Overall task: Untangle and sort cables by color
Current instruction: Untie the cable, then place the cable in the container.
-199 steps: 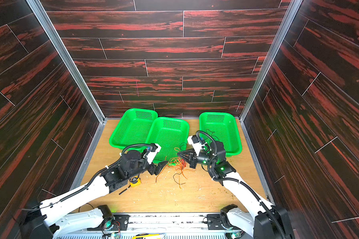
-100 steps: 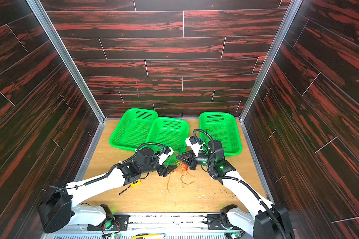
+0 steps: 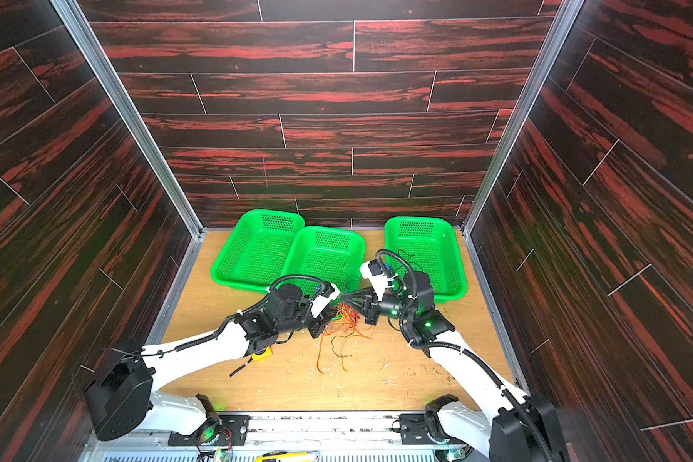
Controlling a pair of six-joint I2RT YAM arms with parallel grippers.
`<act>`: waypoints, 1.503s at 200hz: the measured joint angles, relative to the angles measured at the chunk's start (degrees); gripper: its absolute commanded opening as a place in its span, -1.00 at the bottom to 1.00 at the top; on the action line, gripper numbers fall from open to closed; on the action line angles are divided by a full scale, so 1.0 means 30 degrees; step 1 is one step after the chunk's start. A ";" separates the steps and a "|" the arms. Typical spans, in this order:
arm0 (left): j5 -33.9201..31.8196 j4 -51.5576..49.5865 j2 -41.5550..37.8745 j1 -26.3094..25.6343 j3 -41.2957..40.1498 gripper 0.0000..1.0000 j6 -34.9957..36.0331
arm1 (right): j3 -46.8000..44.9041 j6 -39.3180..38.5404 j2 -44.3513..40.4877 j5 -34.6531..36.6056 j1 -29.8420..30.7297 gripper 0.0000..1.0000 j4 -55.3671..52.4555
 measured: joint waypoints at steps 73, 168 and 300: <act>-0.0044 -0.1326 0.0015 -0.0051 -0.0379 -1.00 0.0175 | 0.0889 0.0270 -0.3242 0.2667 -0.1333 -1.00 -0.1311; -0.0685 -0.1843 0.1144 -0.0080 -0.2084 -1.00 -0.0131 | 0.5938 -0.1457 -0.5107 0.5297 -0.2965 -1.00 -0.5690; -0.0889 -0.2229 0.1603 -0.0080 -0.2324 -1.00 -0.0350 | 1.2014 -0.5399 -0.1734 1.0127 -0.3694 -1.00 -0.9500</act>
